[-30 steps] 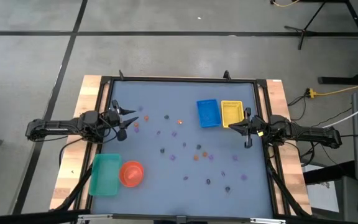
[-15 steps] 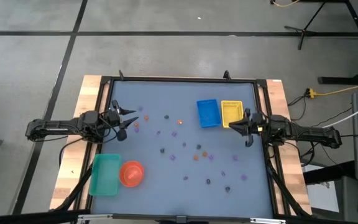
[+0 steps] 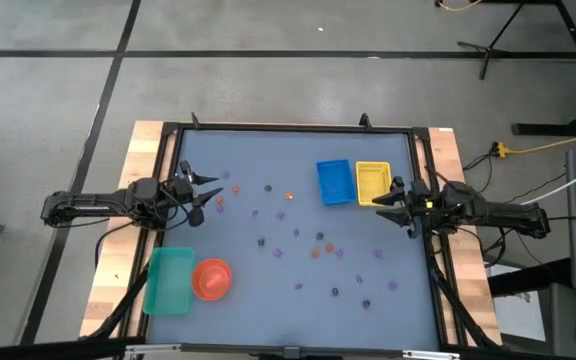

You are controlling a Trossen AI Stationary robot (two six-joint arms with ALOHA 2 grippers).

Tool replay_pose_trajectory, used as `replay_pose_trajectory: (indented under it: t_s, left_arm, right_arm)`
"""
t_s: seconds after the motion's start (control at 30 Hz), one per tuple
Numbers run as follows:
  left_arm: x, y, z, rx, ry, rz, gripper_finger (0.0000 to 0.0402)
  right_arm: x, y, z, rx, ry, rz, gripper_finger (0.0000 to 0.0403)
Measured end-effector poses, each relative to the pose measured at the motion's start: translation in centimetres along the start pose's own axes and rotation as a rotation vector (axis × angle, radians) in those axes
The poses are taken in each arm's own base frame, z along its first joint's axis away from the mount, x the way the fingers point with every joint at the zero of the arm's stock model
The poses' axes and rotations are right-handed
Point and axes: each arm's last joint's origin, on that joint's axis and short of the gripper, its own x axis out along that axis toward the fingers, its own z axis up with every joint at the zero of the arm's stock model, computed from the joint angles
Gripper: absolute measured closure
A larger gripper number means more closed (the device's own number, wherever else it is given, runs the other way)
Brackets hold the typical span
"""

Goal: Sort Halloween decoration
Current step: Put the violet spider toy into the blue box

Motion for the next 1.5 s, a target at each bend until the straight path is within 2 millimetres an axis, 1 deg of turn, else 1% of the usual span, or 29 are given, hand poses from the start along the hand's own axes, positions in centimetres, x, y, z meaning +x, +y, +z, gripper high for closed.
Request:
replay_pose_trajectory:
  t_s: [0.1, 0.17, 0.3, 0.53, 0.7, 0.87, 1.0, 1.13, 1.2, 1.27, 1.37, 1.5]
  left_arm:
    - [0.0, 0.0, 0.0, 0.000, 0.000, -0.001, 0.0264]
    - [0.0, 0.0, 0.0, 0.000, 0.000, 0.000, 0.0264]
    - [0.0, 0.0, 0.0, 0.000, 0.000, 0.000, 0.0264]
    - [0.0, 0.0, 0.0, 0.000, 0.000, -0.001, 0.0264]
    - [0.0, 0.0, 0.0, 0.000, 0.000, -0.001, 0.0264]
    - [0.0, 0.0, 0.0, 0.000, 0.000, 0.000, 0.0264]
    - [0.0, 0.0, 0.0, 0.000, 0.000, 0.000, 0.0264]
    - [0.0, 0.0, 0.0, 0.000, 0.000, 0.000, 0.0264]
    - [0.0, 0.0, 0.0, 0.000, 0.000, 0.000, 0.0264]
    - [0.0, 0.0, 0.0, 0.000, 0.000, 0.000, 0.0264]
    - [0.0, 0.0, 0.0, 0.000, 0.001, -0.001, 0.0264]
    - [0.0, 0.0, 0.0, 0.000, 0.000, -0.001, 0.0264]
  right_arm:
    - [0.0, 0.5, 0.9, 0.004, 0.004, 0.050, 0.0223]
    - [0.1, 0.7, 1.3, 0.041, 0.016, 0.075, 0.0227]
    - [0.7, 0.8, 1.3, 0.123, 0.093, 0.100, 0.0233]
    - [2.2, 0.3, -0.2, 0.308, 0.285, 0.081, 0.0238]
    - [3.2, 1.1, -1.4, 0.364, 0.395, 0.117, 0.0238]
    - [3.7, 2.4, -2.7, 0.350, 0.467, 0.115, 0.0238]
    - [3.9, 3.3, -3.7, 0.331, 0.520, 0.102, 0.0238]
    - [3.8, 4.0, -4.4, 0.349, 0.562, 0.098, 0.0238]
    - [3.9, 4.6, -4.1, 0.351, 0.580, 0.107, 0.0238]
    - [4.2, 5.3, -3.3, 0.343, 0.593, 0.112, 0.0238]
    - [4.8, 6.7, -1.0, 0.322, 0.607, 0.087, 0.0238]
    - [5.0, 8.1, 1.8, 0.229, 0.717, -0.060, 0.0238]
